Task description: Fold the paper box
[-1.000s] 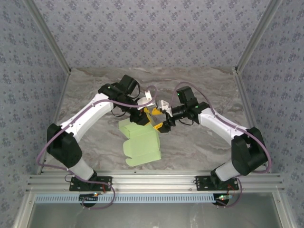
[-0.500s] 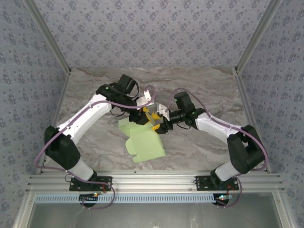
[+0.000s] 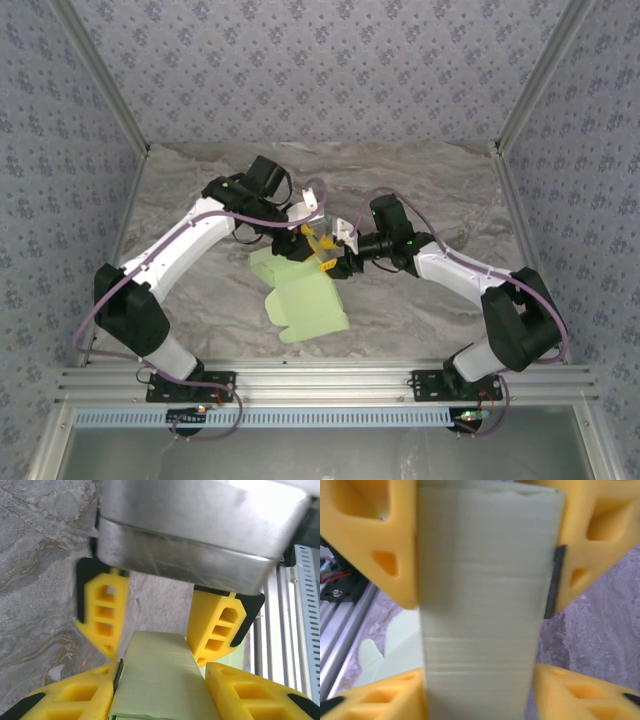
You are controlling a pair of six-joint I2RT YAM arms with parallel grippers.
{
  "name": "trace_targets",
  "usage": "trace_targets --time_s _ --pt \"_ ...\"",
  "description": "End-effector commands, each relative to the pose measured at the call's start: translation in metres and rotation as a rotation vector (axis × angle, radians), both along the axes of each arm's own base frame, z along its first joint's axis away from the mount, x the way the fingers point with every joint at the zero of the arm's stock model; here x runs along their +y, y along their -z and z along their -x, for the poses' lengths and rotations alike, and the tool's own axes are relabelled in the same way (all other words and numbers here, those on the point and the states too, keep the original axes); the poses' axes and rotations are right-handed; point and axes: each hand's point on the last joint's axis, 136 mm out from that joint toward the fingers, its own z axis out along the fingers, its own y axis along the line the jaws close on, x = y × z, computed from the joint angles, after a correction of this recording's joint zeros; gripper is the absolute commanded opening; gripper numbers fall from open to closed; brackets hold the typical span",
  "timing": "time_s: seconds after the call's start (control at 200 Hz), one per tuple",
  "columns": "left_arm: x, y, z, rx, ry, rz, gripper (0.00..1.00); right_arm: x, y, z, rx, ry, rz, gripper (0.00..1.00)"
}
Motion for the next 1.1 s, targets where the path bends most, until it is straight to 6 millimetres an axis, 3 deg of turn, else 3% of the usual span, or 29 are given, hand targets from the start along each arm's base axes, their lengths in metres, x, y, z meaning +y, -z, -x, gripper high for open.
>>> trace_targets --time_s 0.0,0.12,0.22,0.33,0.345,0.37,0.38,0.5,0.63,0.795,0.904,0.934,0.994,1.094 --pt "-0.009 -0.012 0.008 0.042 0.034 0.066 0.33 0.001 0.004 0.000 0.010 -0.007 0.022 0.41" --pt "-0.009 -0.014 0.007 0.044 0.026 0.069 0.35 0.001 0.007 -0.001 0.020 -0.008 0.022 0.37" --pt "-0.010 -0.017 0.006 0.032 0.013 0.088 0.46 0.001 0.011 0.001 0.037 -0.018 0.034 0.34" --pt "-0.012 -0.042 -0.002 0.027 -0.053 0.152 0.70 -0.001 0.014 0.000 0.042 -0.007 0.045 0.34" --pt "-0.012 -0.047 -0.003 0.025 -0.060 0.166 0.75 -0.002 0.014 -0.001 0.041 -0.005 0.044 0.34" --pt "-0.012 -0.054 -0.004 0.015 -0.070 0.187 0.96 -0.004 0.014 -0.002 0.044 0.001 0.044 0.34" --pt "-0.012 -0.056 -0.004 0.010 -0.074 0.196 0.98 -0.004 0.014 -0.002 0.045 0.002 0.043 0.34" --pt "-0.002 -0.092 -0.012 -0.055 -0.147 0.354 0.99 -0.015 0.002 -0.008 0.039 0.040 -0.018 0.34" --pt "0.033 -0.122 -0.032 -0.118 -0.353 0.527 0.99 -0.036 -0.012 -0.017 0.035 0.097 -0.082 0.33" --pt "0.074 -0.098 -0.032 -0.209 -0.536 0.509 0.99 -0.059 -0.034 -0.025 0.090 0.138 -0.163 0.28" --pt "0.092 -0.072 -0.029 -0.265 -0.592 0.468 0.99 -0.061 -0.033 -0.020 0.114 0.124 -0.117 0.31" --pt "0.092 -0.065 -0.026 -0.289 -0.562 0.449 0.99 -0.059 -0.031 -0.017 0.112 0.114 -0.096 0.32" --pt "0.080 -0.056 0.000 -0.340 -0.368 0.419 0.99 -0.053 -0.024 -0.009 0.110 0.084 -0.036 0.34" --pt "0.060 -0.053 0.023 -0.402 -0.221 0.293 0.99 -0.042 -0.019 0.007 0.039 0.028 0.054 0.35"
